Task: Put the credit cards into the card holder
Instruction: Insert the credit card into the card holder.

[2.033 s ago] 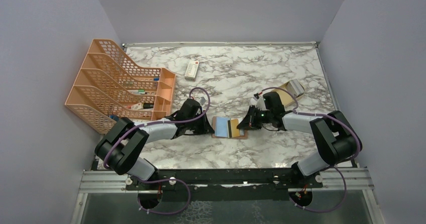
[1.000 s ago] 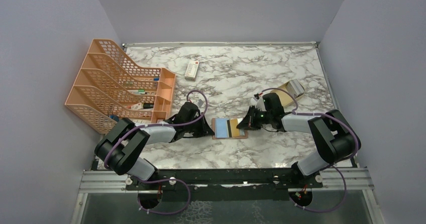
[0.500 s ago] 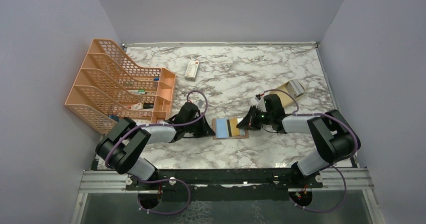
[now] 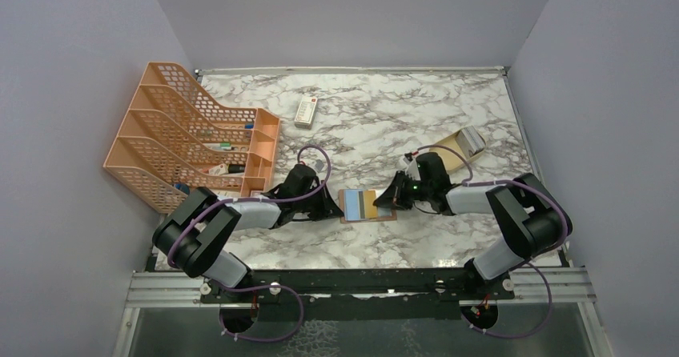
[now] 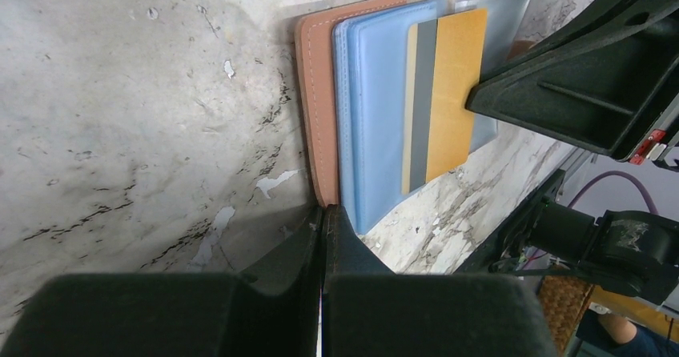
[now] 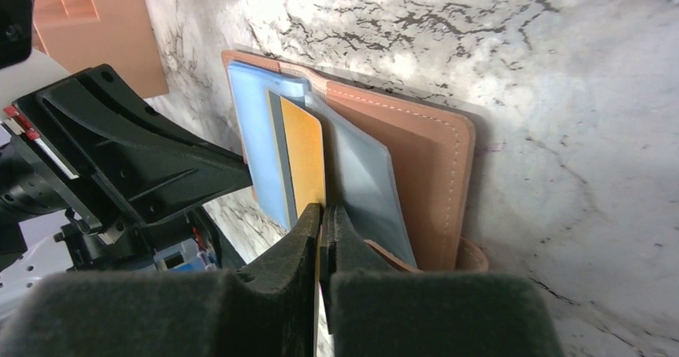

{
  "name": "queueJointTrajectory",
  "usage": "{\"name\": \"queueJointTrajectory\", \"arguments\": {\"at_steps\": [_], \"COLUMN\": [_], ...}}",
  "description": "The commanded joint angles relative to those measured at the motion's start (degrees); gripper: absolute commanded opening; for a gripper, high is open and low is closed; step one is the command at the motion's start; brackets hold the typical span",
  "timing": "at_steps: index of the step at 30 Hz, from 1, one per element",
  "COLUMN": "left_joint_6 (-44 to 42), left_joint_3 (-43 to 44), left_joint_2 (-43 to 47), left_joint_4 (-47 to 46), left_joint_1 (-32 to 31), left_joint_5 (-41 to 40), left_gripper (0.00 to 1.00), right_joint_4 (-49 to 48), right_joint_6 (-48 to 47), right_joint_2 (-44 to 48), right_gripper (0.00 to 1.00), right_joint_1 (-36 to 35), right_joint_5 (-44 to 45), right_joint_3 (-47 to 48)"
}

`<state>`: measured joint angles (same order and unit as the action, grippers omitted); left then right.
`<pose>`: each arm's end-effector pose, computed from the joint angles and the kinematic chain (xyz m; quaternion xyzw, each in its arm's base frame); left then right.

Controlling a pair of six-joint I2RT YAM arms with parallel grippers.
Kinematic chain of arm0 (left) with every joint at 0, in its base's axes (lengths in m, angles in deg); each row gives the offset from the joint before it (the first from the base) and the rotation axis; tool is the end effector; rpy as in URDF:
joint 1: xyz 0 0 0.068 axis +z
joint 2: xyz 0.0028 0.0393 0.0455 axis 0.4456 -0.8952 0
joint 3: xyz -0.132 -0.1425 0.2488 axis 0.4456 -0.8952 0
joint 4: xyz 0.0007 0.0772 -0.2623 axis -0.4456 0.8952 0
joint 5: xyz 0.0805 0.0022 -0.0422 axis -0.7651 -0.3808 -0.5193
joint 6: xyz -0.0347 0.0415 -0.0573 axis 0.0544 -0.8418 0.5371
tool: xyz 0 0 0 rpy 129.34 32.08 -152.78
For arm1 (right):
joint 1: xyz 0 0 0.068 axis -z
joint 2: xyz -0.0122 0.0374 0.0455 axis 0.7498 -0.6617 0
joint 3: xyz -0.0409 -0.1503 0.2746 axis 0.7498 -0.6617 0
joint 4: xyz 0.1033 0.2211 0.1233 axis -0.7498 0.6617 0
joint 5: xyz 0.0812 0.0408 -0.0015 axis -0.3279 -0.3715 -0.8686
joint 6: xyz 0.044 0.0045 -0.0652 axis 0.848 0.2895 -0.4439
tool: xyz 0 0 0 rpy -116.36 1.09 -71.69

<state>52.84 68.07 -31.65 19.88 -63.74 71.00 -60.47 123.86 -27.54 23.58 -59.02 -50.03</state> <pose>0.2103 -0.1889 0.1380 -0.0604 0.9011 -0.3959 0.1664 0.2414 0.1528 0.1241 0.0867 0.8941 0.4216 0.1238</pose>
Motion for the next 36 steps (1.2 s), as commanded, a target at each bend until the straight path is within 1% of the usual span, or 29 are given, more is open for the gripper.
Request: {"name": "queueJointTrajectory", "arguments": {"at_steps": [1,2,3,4,6,9,14,18,36], "left_joint_6": [0.7,0.6,0.6,0.7,0.7,0.5,0.8,0.8,0.7], "left_joint_3": [-0.9,-0.9,-1.2,-1.4,-1.5,-1.4,-1.1,-1.2,-0.8], "left_joint_2": [1.0,1.2,1.4,1.6,1.9,1.9,1.5,1.5,1.0], "left_joint_4": [-0.8,-0.9,-0.9,-0.9,-0.9,-0.9,-0.9,-0.9,-1.0], "left_joint_1": [-0.6,-0.6,-0.6,-0.6,-0.6,-0.6,-0.7,-0.6,-0.8], "left_joint_5": [0.7,0.3,-0.1,-0.4,-0.5,-0.2,-0.5,-0.5,-0.4], "left_gripper": [0.0,0.0,0.0,0.0,0.0,0.0,0.0,0.0,0.0], "right_joint_4": [2.6,4.7,7.7,10.5,15.2,18.3,17.8,15.8,7.3], "right_joint_6": [-1.9,-3.2,-4.9,-6.9,-9.4,-11.5,-11.2,-11.2,-6.1], "right_joint_2": [0.7,1.1,1.7,2.3,3.8,5.1,5.4,4.0,-0.6], "right_gripper": [0.08,0.13,0.2,0.25,0.31,0.38,0.39,0.4,0.4], "right_joint_1": [-1.5,-1.5,-1.5,-1.5,-1.4,-1.5,-2.1,-2.5,-5.6], "right_joint_5": [3.1,3.8,5.4,7.4,10.4,10.9,9.4,6.5,0.9], "right_joint_3": [0.9,1.8,3.1,4.7,6.5,8.0,7.7,7.1,6.0]}}
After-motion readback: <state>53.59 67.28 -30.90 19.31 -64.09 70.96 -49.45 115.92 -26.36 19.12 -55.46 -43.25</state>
